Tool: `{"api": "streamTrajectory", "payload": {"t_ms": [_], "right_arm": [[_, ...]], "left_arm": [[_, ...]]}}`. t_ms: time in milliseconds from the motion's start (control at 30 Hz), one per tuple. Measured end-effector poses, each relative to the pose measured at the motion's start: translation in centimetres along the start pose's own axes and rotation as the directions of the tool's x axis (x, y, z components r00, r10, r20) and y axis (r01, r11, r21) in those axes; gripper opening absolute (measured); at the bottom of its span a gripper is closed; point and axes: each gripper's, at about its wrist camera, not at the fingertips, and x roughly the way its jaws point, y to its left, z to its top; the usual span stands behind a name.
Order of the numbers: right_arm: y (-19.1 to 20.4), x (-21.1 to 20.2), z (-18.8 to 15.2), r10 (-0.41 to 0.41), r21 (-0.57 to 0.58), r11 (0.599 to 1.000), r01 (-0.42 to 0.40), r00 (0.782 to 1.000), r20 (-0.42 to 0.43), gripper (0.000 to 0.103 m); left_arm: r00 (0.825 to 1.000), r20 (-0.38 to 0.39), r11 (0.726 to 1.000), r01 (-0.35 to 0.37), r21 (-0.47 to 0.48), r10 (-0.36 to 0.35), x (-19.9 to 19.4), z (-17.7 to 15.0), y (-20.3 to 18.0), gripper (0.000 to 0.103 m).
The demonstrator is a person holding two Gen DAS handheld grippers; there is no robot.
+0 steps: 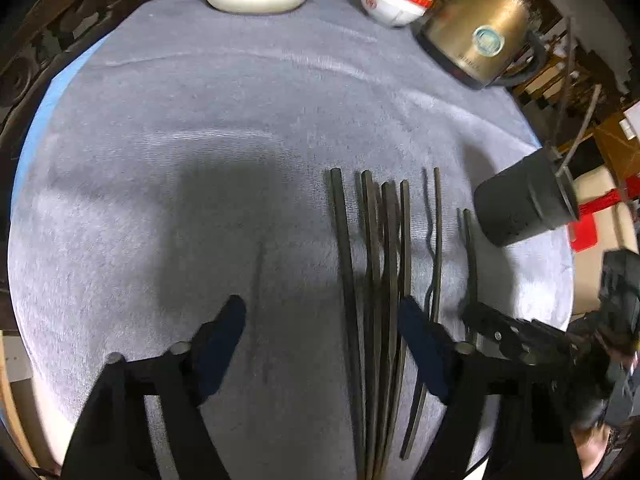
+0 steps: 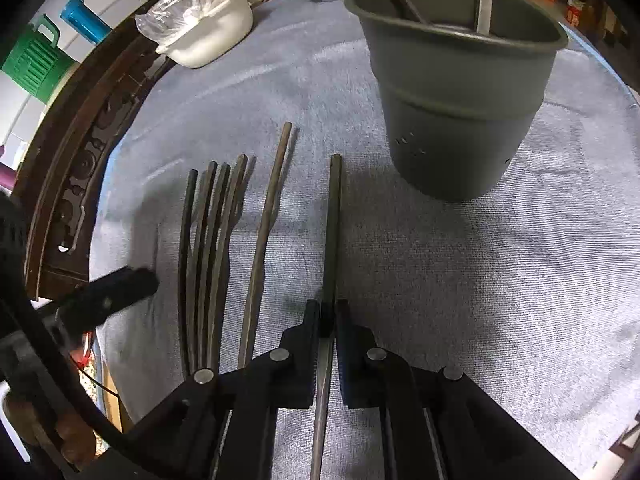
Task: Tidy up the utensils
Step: 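Grasp another chopstick with the left gripper while the right gripper lifts its chopstick, then carry both held chopsticks over the grey perforated cup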
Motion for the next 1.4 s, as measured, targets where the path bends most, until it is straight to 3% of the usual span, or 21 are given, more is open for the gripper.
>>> {"api": "streamTrajectory", "payload": {"t_ms": [67,100,200,233,533,667,867,1000,1100,1233,1300,1400], "right_arm": [[-0.4,-0.1,0.0,0.018,0.004,1.000,-0.018,1.000,0.000,0.011],[-0.8,-0.3,-0.1,0.026,0.004,1.000,-0.026,1.000,-0.001,0.010],[-1.7,-0.6,-0.1,0.039,-0.001,0.999,-0.039,0.999,-0.006,0.010],[-1.9,-0.8,-0.2,0.040,-0.006,0.999,-0.040,0.999,-0.008,0.010],[-0.5,-0.3,0.8,-0.001,-0.095,0.995,-0.006,0.997,-0.074,0.011],[-0.3,-0.1,1.6,-0.013,-0.089,0.996,0.003,0.993,-0.113,0.011],[-0.2,0.4,3.3,-0.027,-0.080,0.997,0.012,0.983,-0.183,0.010],[1.1,0.6,3.4,-0.071,-0.108,0.993,0.053,0.983,-0.168,0.008],[2.4,-0.1,2.3,-0.043,-0.104,0.994,0.031,0.993,-0.113,0.006],[3.8,-4.4,0.7,-0.004,-0.101,0.995,0.010,0.998,0.066,0.006],[4.0,-6.4,0.1,0.013,-0.089,0.996,0.001,0.988,0.154,0.006],[4.0,-10.1,-1.0,0.007,-0.068,0.998,0.017,0.941,0.337,0.006]], "left_arm": [[0.998,-0.056,1.000,-0.013,-0.016,0.012,1.0,0.5,-0.3,0.054],[0.996,-0.093,0.999,-0.017,-0.030,0.014,1.6,0.7,-0.2,0.042],[0.993,-0.119,0.999,-0.013,-0.030,0.009,1.8,1.3,-0.6,0.023],[0.988,-0.155,0.999,-0.006,-0.040,-0.001,2.2,1.4,-0.6,0.010],[0.966,-0.250,0.996,-0.039,0.080,0.058,2.5,2.7,-1.0,0.009],[0.961,-0.257,0.988,-0.066,0.142,0.101,2.9,3.5,-2.2,0.010],[0.966,-0.214,0.970,-0.094,0.226,0.144,3.1,3.3,-4.1,0.009],[0.975,-0.205,0.983,-0.047,0.180,0.084,2.4,3.0,-3.3,0.006],[0.990,-0.134,0.990,-0.025,0.139,0.044,0.4,2.9,-1.6,0.006],[0.999,0.045,0.996,0.027,0.084,-0.031,-4.2,3.3,-0.4,0.006],[0.989,0.138,0.996,0.053,0.066,-0.062,-6.3,2.9,0.0,0.006],[0.950,0.302,0.996,0.071,0.051,-0.083,-9.7,2.3,0.0,0.006]]}}
